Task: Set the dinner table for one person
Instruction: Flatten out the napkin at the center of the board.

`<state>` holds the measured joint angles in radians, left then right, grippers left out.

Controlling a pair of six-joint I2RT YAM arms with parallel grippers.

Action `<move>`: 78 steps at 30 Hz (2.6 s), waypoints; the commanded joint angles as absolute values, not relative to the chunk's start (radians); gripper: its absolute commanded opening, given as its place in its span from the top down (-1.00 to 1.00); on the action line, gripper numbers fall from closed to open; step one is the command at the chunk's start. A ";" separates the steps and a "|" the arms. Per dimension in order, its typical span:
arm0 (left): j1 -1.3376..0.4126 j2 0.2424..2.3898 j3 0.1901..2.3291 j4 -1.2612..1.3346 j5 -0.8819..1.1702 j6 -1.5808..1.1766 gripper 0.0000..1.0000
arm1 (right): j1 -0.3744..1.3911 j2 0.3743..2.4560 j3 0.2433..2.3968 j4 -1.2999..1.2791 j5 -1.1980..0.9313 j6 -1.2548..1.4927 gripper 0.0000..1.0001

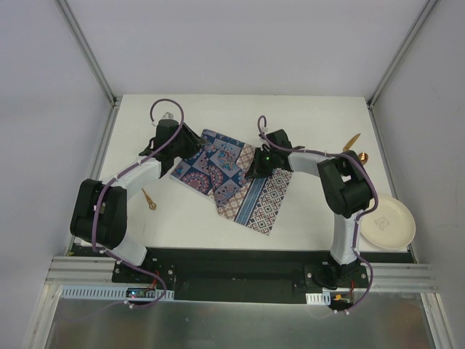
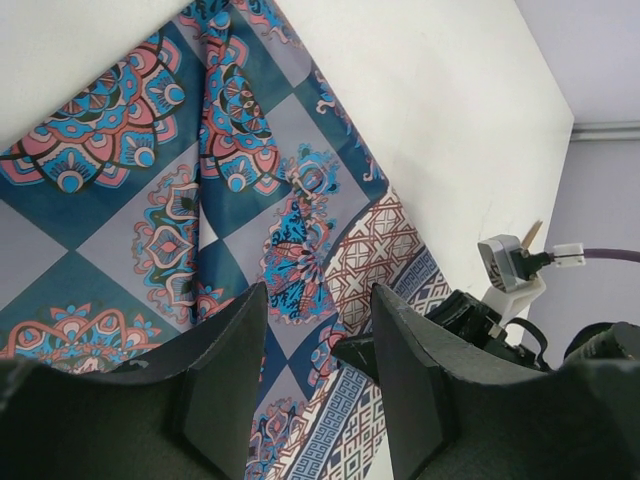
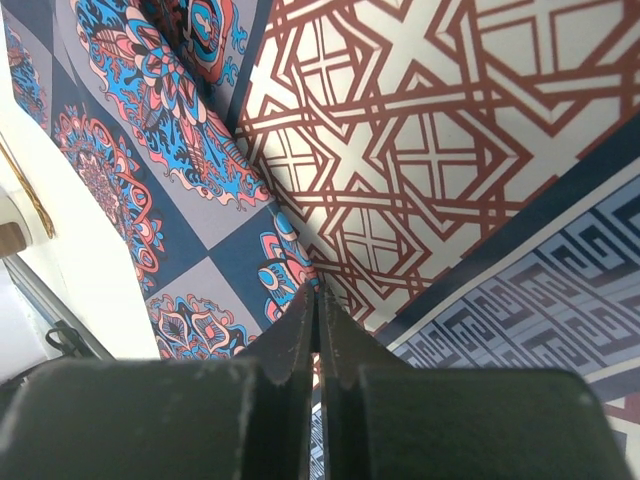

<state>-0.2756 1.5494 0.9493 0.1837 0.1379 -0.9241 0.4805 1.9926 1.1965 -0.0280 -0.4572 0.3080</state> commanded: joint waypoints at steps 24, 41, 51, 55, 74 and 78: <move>-0.284 1.529 0.922 0.219 0.130 -0.897 0.11 | 0.010 2.273 2.216 -0.621 -0.166 0.206 0.99; -0.299 1.600 0.983 0.219 0.199 -0.905 0.10 | -0.137 2.352 2.258 -0.557 -0.207 0.192 0.59; -0.376 1.951 1.221 0.363 0.474 -1.084 0.12 | -0.121 2.247 2.025 -0.450 -0.271 0.219 0.59; -0.364 2.036 1.195 0.497 0.523 -1.195 0.14 | -0.103 2.203 1.968 -0.427 -0.285 0.215 0.59; -0.130 1.943 1.209 0.264 0.339 -0.994 0.07 | -0.100 2.026 1.701 -0.290 -0.324 0.250 0.60; -0.129 2.005 1.268 0.235 0.344 -0.976 0.09 | -0.101 2.016 1.697 -0.290 -0.328 0.255 0.60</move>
<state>-0.1253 1.9858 1.1938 0.2832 0.3664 -1.0313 -0.0940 2.0975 1.6974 -0.3286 -0.3050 0.2375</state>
